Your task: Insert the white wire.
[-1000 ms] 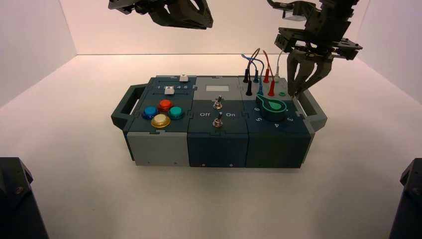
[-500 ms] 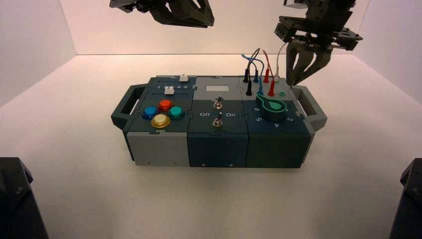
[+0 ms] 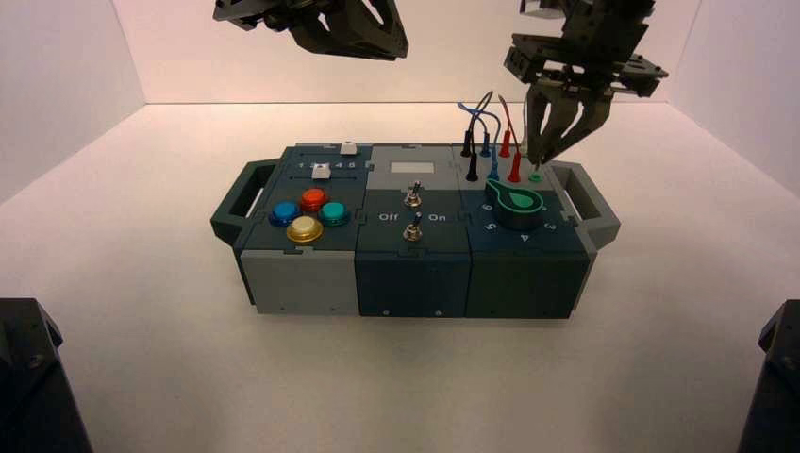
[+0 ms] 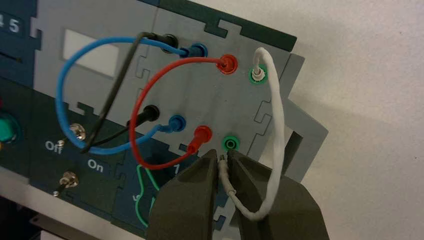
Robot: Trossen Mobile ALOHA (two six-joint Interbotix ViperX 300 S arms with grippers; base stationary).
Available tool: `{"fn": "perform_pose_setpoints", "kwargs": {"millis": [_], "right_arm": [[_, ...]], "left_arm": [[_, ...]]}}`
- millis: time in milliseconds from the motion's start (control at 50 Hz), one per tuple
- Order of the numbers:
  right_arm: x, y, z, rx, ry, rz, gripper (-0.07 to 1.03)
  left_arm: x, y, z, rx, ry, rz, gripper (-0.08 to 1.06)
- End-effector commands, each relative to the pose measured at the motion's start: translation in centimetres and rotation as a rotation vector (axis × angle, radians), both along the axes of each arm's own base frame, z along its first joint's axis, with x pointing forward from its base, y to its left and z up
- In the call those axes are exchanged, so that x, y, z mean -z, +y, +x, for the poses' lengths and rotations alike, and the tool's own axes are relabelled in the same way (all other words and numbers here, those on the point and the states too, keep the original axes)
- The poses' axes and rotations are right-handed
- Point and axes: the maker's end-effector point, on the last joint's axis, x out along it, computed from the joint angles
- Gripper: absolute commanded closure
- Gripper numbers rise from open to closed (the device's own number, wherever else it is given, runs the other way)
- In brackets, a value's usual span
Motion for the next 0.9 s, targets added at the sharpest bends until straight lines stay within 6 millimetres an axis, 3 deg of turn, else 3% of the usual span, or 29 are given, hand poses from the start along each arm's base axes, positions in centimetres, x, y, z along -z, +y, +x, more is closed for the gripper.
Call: {"fn": "perform_pose_setpoints", "kwargs": {"millis": [20, 900], "right_arm": [[-0.58, 0.54, 0.92, -0.002, -0.03, 0.011, 0.99], [-0.33, 0.21, 1.27, -0.008, -0.042, -0.005, 0.99]], "left_arm": [[-1.32, -0.63, 0.38, 0.004, -0.026, -0.028, 0.85], [-1.63, -0.6, 0.36, 0.003, -0.031, -0.036, 0.85]]}}
